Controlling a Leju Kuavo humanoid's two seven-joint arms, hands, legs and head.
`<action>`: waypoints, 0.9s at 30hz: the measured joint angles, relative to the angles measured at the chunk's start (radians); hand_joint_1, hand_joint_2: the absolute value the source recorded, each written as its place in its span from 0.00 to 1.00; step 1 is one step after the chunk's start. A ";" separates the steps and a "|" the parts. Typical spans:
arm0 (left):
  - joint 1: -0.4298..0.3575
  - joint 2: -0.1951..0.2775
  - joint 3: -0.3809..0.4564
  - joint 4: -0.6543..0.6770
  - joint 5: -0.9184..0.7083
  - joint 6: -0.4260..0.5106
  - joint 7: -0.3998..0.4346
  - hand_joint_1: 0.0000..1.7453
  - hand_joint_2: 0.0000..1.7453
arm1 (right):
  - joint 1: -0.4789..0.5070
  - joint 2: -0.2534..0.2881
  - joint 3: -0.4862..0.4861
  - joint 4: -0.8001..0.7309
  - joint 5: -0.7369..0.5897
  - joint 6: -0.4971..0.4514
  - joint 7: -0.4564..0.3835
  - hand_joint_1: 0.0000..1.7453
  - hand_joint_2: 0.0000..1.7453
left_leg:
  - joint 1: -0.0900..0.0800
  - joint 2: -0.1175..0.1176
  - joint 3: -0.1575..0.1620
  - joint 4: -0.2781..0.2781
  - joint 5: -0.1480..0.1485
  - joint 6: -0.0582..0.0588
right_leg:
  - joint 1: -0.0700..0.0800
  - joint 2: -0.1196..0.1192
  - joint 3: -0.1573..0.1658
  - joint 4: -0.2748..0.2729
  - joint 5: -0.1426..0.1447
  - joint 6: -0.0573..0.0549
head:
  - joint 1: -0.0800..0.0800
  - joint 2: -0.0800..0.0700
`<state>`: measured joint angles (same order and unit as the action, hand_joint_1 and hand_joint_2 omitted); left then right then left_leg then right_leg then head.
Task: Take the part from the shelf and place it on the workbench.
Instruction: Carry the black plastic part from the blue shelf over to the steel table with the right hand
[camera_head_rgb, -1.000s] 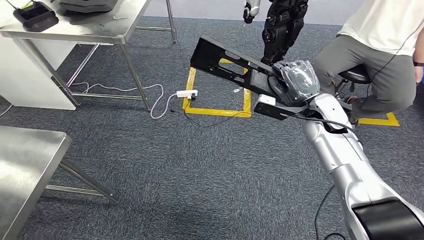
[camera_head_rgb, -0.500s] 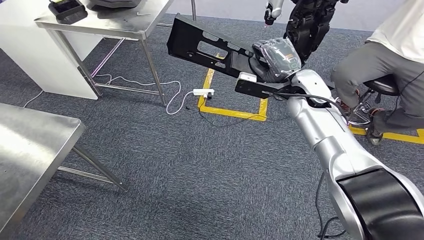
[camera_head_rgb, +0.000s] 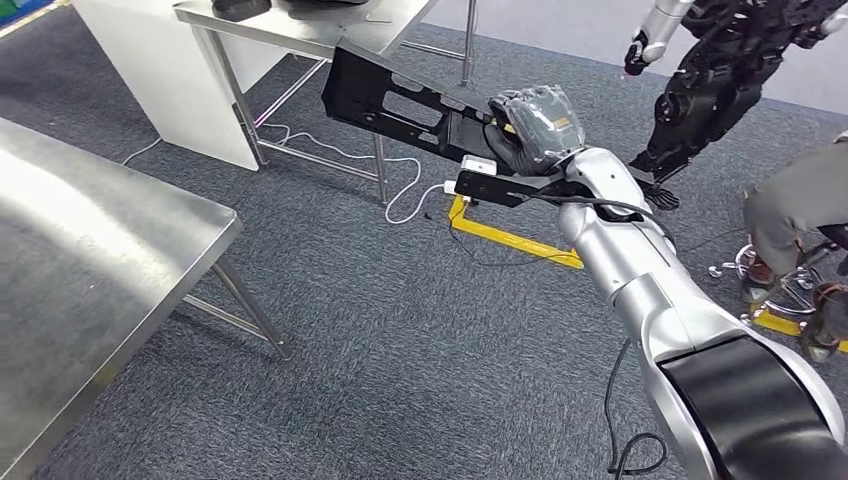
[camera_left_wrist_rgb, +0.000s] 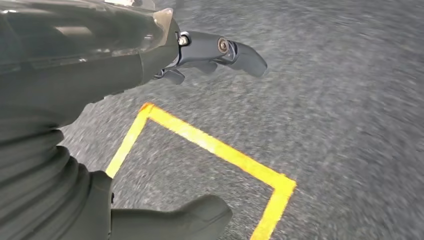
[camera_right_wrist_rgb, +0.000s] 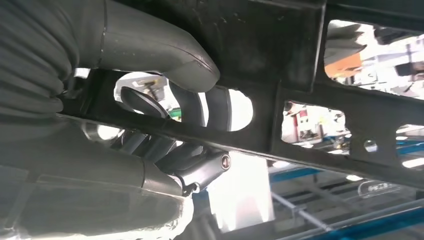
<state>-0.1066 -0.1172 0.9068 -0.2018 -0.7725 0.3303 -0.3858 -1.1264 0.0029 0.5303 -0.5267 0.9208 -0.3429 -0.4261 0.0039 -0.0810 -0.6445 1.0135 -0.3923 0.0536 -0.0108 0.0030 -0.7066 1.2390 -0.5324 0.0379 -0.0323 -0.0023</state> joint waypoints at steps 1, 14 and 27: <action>0.001 0.000 0.000 0.000 0.000 0.000 0.000 0.00 1.00 | -0.001 0.006 0.001 0.003 0.002 0.000 -0.003 1.00 1.00 | 0.001 -0.013 -0.001 0.001 0.000 -0.003 | -0.006 0.022 0.030 -0.073 0.032 0.009 | 0.000 0.000; 0.003 0.007 0.000 0.001 -0.006 -0.002 -0.004 0.00 1.00 | 0.003 0.076 0.020 0.024 0.014 -0.016 -0.009 1.00 1.00 | 0.011 0.075 -0.153 0.270 -0.107 -0.066 | -0.003 -0.052 0.103 -0.214 0.081 -0.054 | -0.012 0.000; -0.005 0.008 0.000 0.001 -0.013 -0.002 -0.005 0.00 1.00 | 0.007 0.074 0.029 0.039 0.025 -0.017 -0.003 1.00 1.00 | 0.004 0.057 0.011 -0.015 0.002 -0.008 | 0.004 -0.016 0.012 0.021 -0.035 -0.025 | 0.003 0.000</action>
<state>-0.1114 -0.1094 0.9065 -0.2010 -0.7856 0.3278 -0.3908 -1.1196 0.0771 0.5596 -0.4878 0.9453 -0.3597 -0.4287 0.0078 -0.0242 -0.6336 0.9984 -0.3906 0.0453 -0.0067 -0.0126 -0.6947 1.2605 -0.5678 0.0125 -0.0294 -0.0023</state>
